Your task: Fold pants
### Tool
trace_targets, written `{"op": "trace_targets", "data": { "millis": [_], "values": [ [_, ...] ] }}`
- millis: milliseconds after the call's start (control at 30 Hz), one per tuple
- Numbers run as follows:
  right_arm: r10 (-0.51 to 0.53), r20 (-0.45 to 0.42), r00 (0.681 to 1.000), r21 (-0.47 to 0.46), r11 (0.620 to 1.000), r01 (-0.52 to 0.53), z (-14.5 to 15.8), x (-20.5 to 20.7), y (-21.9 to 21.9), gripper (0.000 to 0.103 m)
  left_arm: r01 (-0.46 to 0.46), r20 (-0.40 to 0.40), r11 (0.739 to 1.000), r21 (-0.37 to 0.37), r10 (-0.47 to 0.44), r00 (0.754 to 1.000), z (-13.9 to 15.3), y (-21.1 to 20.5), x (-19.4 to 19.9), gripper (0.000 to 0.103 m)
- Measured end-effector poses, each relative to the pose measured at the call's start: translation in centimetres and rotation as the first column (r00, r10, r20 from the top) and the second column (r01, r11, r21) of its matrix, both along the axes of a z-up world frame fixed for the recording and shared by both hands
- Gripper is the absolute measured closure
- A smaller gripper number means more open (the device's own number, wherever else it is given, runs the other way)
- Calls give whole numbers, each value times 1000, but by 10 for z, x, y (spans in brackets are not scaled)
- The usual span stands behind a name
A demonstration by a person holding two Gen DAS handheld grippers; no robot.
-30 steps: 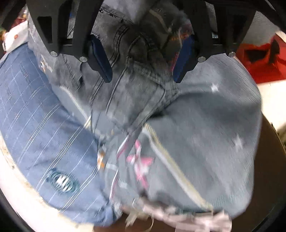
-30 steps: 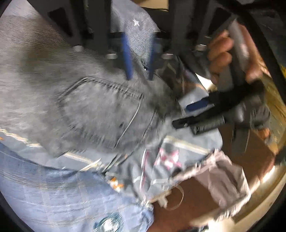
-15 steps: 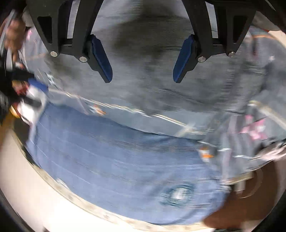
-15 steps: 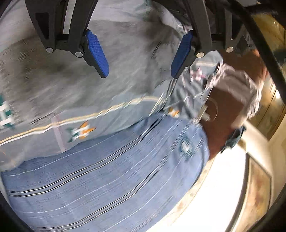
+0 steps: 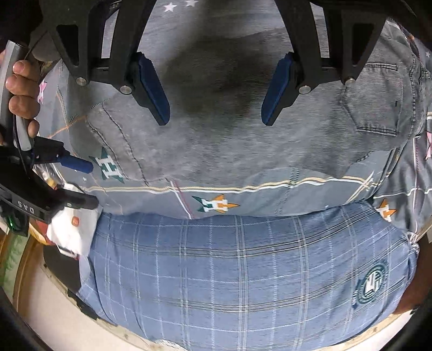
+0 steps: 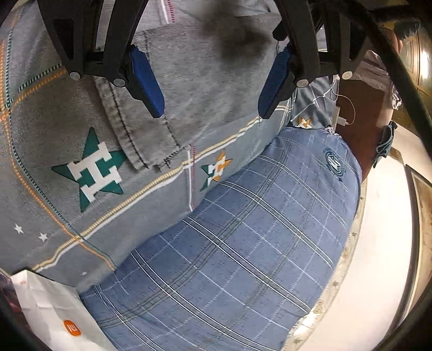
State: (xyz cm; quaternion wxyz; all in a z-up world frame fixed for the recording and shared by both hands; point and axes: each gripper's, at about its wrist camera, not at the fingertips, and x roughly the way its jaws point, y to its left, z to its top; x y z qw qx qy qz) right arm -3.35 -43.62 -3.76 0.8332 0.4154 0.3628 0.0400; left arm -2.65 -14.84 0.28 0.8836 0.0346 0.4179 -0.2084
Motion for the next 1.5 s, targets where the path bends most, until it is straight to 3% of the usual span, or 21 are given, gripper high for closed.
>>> {"op": "trace_targets", "data": {
  "millis": [400,667,933,1100,1233,1267,1300,1333,1367,1400,1500],
  "values": [
    [31,-81,996,-27,999,-33,-13,-5,-10,28,55,-7,996,69,-55,998,-12,-34,-14,32],
    [-38,-118,992,35,998,42,-28,-9,-42,28,177,7,969,171,-180,984,-32,-74,-22,32],
    [-81,-124,989,61,994,89,-32,-13,-58,28,359,-13,914,186,-363,932,-43,-113,-39,32],
    [-89,-120,989,68,993,98,-32,-13,-59,28,415,-73,879,234,-410,909,-62,-142,-38,32],
    [-76,-146,986,85,992,89,-41,-7,-58,28,452,-73,867,211,-447,892,-67,-152,-43,33],
    [-70,-151,986,104,991,86,-44,-6,-59,28,436,-58,867,241,-435,898,-72,-157,-43,37],
    [-63,-150,987,122,989,82,-47,-6,-59,28,423,-58,869,258,-423,904,-75,-159,-40,51],
    [-61,-147,987,143,986,83,-50,-6,-61,28,408,-61,872,271,-407,911,-78,-161,-36,56],
    [-66,-144,987,153,984,88,-50,-6,-62,28,394,-59,888,238,-392,918,-75,-159,-28,62],
    [-73,-141,987,157,983,95,-51,-7,-64,28,386,-72,899,208,-380,922,-72,-156,-21,77],
    [-83,-120,989,168,980,103,-48,-11,-67,28,351,-108,933,75,-343,933,-55,-140,0,85]
  ]
}}
